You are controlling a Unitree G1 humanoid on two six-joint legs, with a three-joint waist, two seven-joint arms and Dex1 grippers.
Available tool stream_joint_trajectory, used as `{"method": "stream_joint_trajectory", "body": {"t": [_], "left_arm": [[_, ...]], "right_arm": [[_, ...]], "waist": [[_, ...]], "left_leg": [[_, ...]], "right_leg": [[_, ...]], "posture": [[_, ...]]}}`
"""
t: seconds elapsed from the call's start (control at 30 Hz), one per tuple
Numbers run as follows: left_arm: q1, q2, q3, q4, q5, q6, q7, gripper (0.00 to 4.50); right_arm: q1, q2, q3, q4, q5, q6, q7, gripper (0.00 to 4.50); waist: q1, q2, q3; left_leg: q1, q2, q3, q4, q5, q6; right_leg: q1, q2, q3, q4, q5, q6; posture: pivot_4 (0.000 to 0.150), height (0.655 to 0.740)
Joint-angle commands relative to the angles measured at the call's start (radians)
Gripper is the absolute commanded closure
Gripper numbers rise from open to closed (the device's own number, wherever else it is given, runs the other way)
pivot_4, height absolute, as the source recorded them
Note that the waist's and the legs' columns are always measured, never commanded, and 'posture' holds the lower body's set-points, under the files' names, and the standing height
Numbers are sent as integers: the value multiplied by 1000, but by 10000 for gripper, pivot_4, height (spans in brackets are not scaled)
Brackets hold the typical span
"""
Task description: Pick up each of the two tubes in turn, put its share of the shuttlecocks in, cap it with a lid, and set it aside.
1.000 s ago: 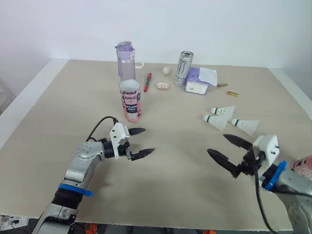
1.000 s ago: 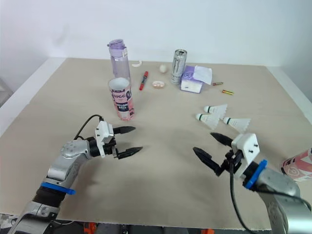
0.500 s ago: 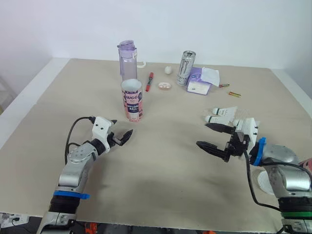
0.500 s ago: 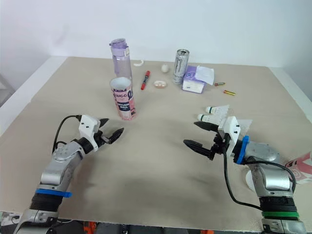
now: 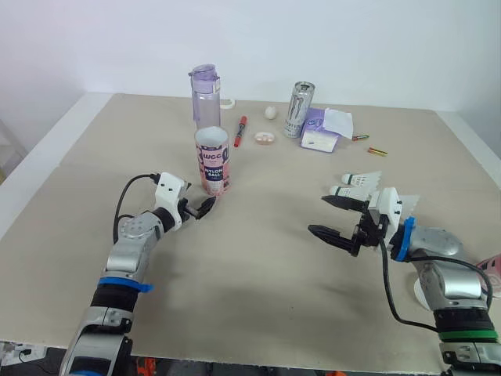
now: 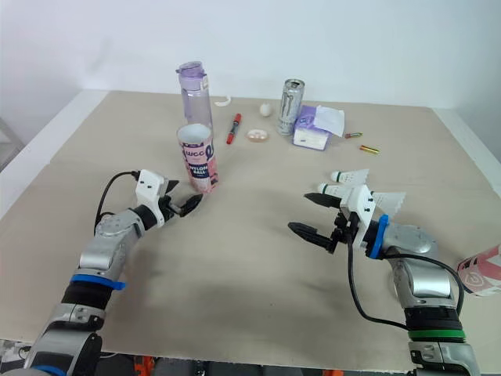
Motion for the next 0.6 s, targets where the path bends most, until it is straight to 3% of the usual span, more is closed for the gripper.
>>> {"method": "stream_joint_trajectory", "body": {"t": [0.03,0.6], "left_arm": [[-44,3,-1,43,8,-44,-30,0],[-255,-2,-9,384,70,-192,-114,0]], "right_arm": [[-21,1,-11,-14,3,-12,-8,497],[-32,22,12,-38,-3,3,-36,497]], "waist": [[0,0,0],[0,0,0]], "left_leg": [[0,0,0,0,0,0],[0,0,0,0,0,0]], "right_leg": [[0,0,0,0,0,0],[0,0,0,0,0,0]], "posture": [[1500,7400],[1500,7400]]}}
